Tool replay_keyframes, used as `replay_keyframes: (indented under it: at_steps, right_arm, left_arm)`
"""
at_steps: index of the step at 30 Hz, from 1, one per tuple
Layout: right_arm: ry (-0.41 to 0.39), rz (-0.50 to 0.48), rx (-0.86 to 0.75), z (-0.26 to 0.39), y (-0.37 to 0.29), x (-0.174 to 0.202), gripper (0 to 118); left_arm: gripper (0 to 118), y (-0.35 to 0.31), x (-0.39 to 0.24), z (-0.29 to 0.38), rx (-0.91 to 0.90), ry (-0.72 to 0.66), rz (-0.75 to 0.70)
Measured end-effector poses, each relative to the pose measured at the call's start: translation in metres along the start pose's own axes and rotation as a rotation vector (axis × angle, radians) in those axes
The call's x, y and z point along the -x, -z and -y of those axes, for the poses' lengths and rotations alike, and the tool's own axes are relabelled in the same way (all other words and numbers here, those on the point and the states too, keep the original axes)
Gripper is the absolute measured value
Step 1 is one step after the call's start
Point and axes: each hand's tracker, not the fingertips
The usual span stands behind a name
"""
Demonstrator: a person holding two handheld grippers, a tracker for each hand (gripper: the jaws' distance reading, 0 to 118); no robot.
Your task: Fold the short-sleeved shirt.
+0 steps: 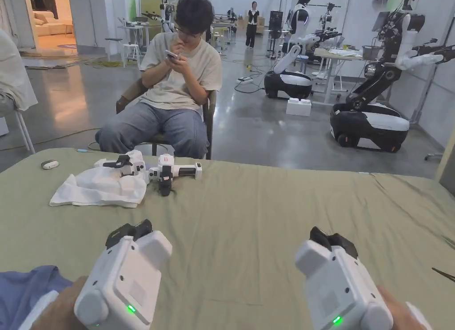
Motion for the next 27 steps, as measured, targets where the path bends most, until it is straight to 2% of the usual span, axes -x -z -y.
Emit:
replay_keyframes:
  at_steps: [2, 4, 6, 7, 8, 13, 15, 17, 20, 24, 27]
  right_arm:
    - [-0.168, 0.001, -0.04, 0.004, -0.003, 0.01, 0]
    - [-0.166, 0.006, -0.047, 0.002, -0.011, 0.007, 0]
    - [-0.104, 0.008, -0.04, -0.004, -0.023, 0.001, 0]
    - [-0.02, 0.011, -0.018, -0.005, -0.025, -0.001, 0]
    - [0.097, 0.007, 0.001, -0.007, -0.026, -0.006, 0]
    - [0.81, -0.023, 0.124, 0.009, -0.009, -0.029, 0]
    - [1.019, -0.013, 0.163, 0.017, -0.007, -0.033, 0]
    - [1.168, 0.006, 0.172, 0.024, -0.008, -0.033, 0]
    - [1.245, 0.037, 0.166, 0.027, -0.01, -0.03, 0]
    - [1.22, 0.046, 0.157, 0.023, -0.014, -0.025, 0]
    - [1.204, 0.042, 0.146, 0.021, -0.015, -0.025, 0]
  left_arm:
    - [0, -0.001, -0.005, 0.005, 0.002, 0.117, -0.01]
    - [0, -0.001, -0.006, 0.006, -0.001, 0.098, -0.011]
    - [0, -0.003, -0.001, 0.007, -0.001, -0.027, 0.007]
    - [0, -0.003, 0.003, 0.006, 0.006, -0.149, 0.025]
    - [0, -0.003, 0.007, 0.006, 0.007, -0.283, 0.043]
    - [0, -0.004, 0.03, 0.018, -0.009, -1.015, 0.118]
    - [0, -0.004, 0.032, 0.021, -0.038, -1.149, 0.115]
    - [0, -0.007, 0.033, 0.021, -0.073, -1.217, 0.103]
    - [0, -0.009, 0.034, 0.019, -0.103, -1.304, 0.084]
    - [0, -0.007, 0.038, 0.018, -0.079, -1.327, 0.082]
    - [0, -0.016, 0.041, 0.012, -0.05, -1.264, 0.081]
